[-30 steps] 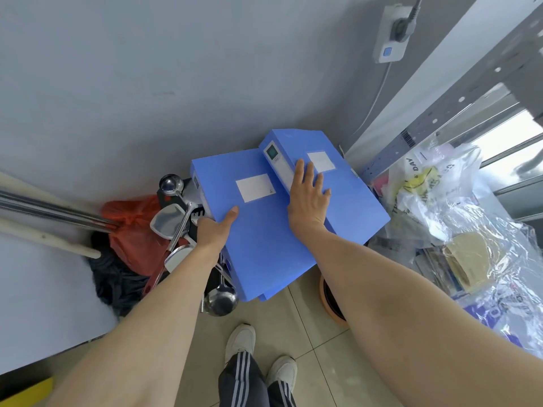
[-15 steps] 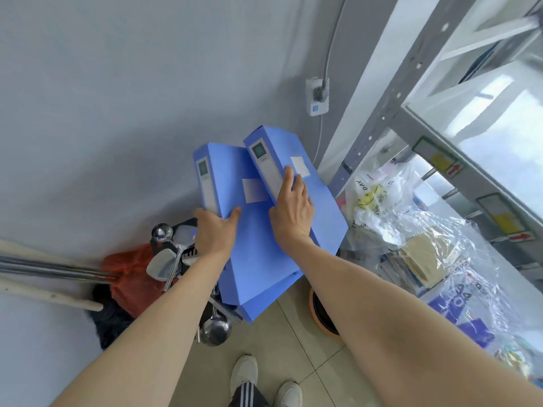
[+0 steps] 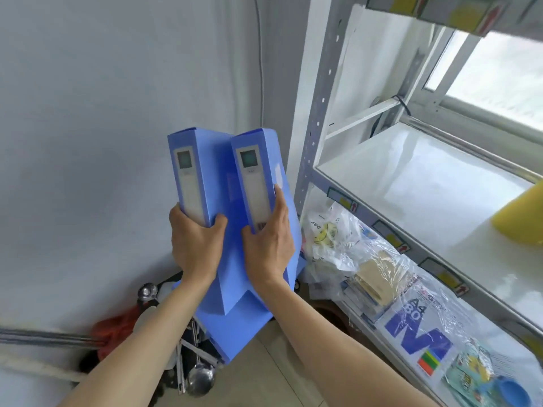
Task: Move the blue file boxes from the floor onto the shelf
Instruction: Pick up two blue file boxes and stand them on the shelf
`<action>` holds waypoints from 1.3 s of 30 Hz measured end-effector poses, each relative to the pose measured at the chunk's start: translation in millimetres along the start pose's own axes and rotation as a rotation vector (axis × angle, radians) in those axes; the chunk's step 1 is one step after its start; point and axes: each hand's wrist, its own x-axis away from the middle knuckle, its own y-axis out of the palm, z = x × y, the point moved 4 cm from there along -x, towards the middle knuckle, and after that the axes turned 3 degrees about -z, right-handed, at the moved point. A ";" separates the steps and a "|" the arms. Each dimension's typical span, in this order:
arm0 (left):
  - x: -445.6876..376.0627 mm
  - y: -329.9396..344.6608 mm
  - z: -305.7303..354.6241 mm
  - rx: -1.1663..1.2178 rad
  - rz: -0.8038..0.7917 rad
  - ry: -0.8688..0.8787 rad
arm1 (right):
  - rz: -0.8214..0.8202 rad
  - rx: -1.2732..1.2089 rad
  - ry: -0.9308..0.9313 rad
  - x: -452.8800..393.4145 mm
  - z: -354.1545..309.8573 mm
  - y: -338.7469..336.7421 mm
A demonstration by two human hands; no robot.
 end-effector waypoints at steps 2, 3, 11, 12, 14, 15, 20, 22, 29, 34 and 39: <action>14.6 -4.5 21.3 0.038 -0.001 0.052 | 0.049 -0.058 0.000 6.3 -9.8 -28.9; 22.5 -5.9 32.4 0.057 -0.002 0.081 | 0.070 -0.089 0.001 9.1 -14.2 -42.6; 65.7 16.9 102.9 0.285 -0.138 0.332 | 0.347 -0.259 -0.064 10.7 -20.5 -130.2; 68.7 23.8 109.3 0.317 -0.171 0.353 | 0.373 -0.258 -0.076 7.8 -18.7 -138.1; 73.4 39.4 120.6 0.368 -0.240 0.379 | 0.422 -0.260 -0.092 0.9 -13.8 -150.0; 74.8 48.2 125.4 0.392 -0.274 0.389 | 0.445 -0.269 -0.092 -3.5 -10.6 -154.2; 73.5 93.6 142.1 0.465 -0.437 0.419 | 0.547 -0.269 -0.065 -31.0 10.4 -166.5; 69.3 112.5 148.3 0.466 -0.489 0.435 | 0.586 -0.266 -0.034 -44.9 22.6 -168.8; 40.2 190.7 173.5 0.473 -0.605 0.483 | 0.685 -0.216 0.034 -114.8 58.7 -176.1; 20.2 248.1 187.7 0.499 -0.692 0.493 | 0.741 -0.168 0.034 -163.2 81.6 -177.1; 12.7 293.4 198.6 0.521 -0.735 0.506 | 0.756 -0.132 0.062 -201.1 104.3 -179.4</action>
